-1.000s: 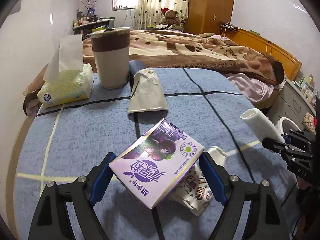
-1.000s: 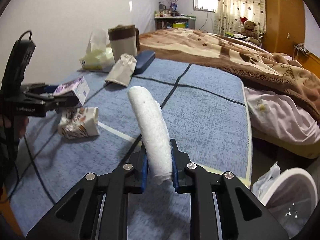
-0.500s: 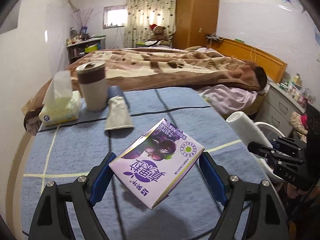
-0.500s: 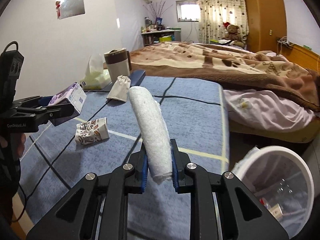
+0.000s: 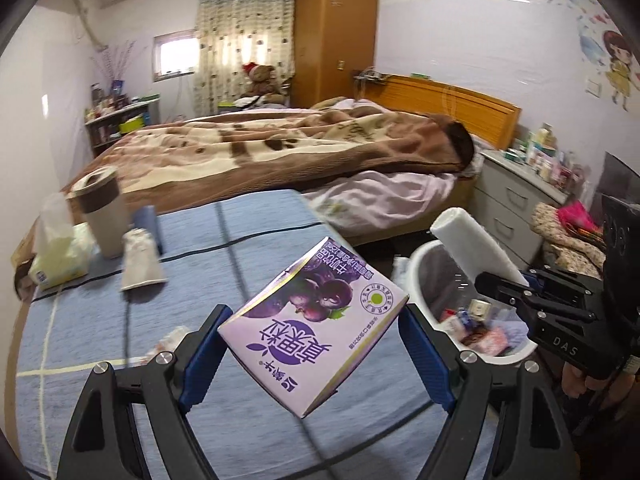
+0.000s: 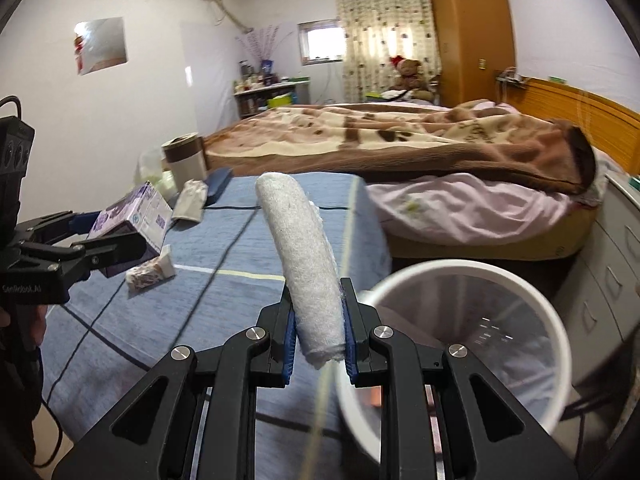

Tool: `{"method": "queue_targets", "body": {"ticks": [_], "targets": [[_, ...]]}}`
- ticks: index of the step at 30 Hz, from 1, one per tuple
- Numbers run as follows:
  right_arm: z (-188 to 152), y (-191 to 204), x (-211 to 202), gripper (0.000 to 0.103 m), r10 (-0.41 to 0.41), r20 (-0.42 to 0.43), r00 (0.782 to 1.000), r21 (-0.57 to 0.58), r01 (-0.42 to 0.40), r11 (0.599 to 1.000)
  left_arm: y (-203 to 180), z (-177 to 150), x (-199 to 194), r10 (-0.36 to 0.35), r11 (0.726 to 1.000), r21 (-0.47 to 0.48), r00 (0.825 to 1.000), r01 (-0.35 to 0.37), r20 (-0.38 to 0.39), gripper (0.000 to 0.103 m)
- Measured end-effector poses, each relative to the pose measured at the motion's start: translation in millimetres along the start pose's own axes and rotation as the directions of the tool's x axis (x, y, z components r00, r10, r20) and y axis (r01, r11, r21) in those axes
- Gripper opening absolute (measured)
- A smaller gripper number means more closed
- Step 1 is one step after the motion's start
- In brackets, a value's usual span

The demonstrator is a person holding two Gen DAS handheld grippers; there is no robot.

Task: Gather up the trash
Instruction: 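Carry juice box and tissue toward the wastebasket, then hold juice box and tissue over the wastebasket and open both tools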

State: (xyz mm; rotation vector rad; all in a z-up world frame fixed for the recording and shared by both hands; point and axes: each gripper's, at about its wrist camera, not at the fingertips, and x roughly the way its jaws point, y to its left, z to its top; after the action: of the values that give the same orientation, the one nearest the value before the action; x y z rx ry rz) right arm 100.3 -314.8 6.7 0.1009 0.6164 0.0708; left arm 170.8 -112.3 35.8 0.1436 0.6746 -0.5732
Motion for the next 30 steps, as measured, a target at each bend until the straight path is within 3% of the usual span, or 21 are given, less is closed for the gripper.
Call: {"method": "queue_targets", "body": {"ticks": [12,22,30], "targets": [[-16,-56,-18,0.02,-0.138,-0.024,0.99,0.089,0.14,0.986,-87,7,30,-0.15,0.986,0.073,0.988,0.152,-0.034,0.084],[-26,-87,-16,0.02,-0.234,-0.093,0.968,0.096,0.243,0.965,-139,6,56,-0.185,0.974,0.122,0.98,0.193,-0.07,0.084],[-27,-110,-5,0.02,-0.237,-0.157,0.959,0.104,0.255,0.961,-173,5,75,-0.22,0.96,0.153,0.971,0.233,-0.095,0.084]]}}
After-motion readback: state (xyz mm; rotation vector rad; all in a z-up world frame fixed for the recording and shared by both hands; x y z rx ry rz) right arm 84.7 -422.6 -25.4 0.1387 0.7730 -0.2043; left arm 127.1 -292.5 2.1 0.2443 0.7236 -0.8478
